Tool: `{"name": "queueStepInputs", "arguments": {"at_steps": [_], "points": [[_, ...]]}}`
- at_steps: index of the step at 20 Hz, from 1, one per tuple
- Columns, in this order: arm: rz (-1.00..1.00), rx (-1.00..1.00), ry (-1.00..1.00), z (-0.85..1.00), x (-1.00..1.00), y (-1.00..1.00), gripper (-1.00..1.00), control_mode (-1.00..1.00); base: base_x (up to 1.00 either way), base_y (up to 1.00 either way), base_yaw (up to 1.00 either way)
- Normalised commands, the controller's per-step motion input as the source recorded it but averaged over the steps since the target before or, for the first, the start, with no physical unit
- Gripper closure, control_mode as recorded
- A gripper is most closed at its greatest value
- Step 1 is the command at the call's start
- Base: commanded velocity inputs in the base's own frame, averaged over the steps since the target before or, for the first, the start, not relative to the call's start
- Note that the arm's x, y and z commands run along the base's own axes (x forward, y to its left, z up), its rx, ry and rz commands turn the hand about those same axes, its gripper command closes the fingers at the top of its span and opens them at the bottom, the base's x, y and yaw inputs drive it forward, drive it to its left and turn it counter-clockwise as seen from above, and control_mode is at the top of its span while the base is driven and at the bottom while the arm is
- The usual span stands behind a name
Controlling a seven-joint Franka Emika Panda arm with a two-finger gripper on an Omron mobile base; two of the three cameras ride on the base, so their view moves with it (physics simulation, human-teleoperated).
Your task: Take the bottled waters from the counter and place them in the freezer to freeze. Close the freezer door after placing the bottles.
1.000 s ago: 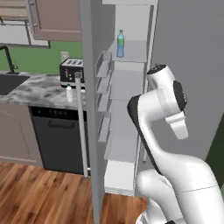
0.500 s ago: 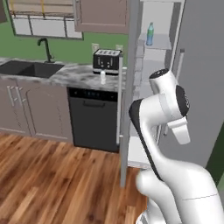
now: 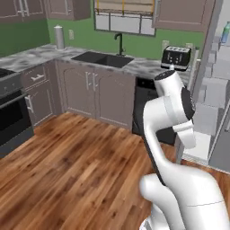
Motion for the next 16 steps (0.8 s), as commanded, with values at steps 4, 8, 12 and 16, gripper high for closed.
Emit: {"name": "queueStepInputs", "arguments": {"at_steps": [4,8,12,16], "points": [[0.0,0.0,0.0,0.0,0.0,0.0,-1.0,1.0,0.89,0.96,-0.01],[0.0,0.0,0.0,0.0,0.0,0.0,-1.0,1.0,1.0,0.58,-0.35],[0.0,0.0,0.0,0.0,0.0,0.0,-1.0,1.0,1.0,0.23,-0.48],[0.0,0.0,0.0,0.0,0.0,0.0,-1.0,1.0,1.0,0.05,-0.49]]}}
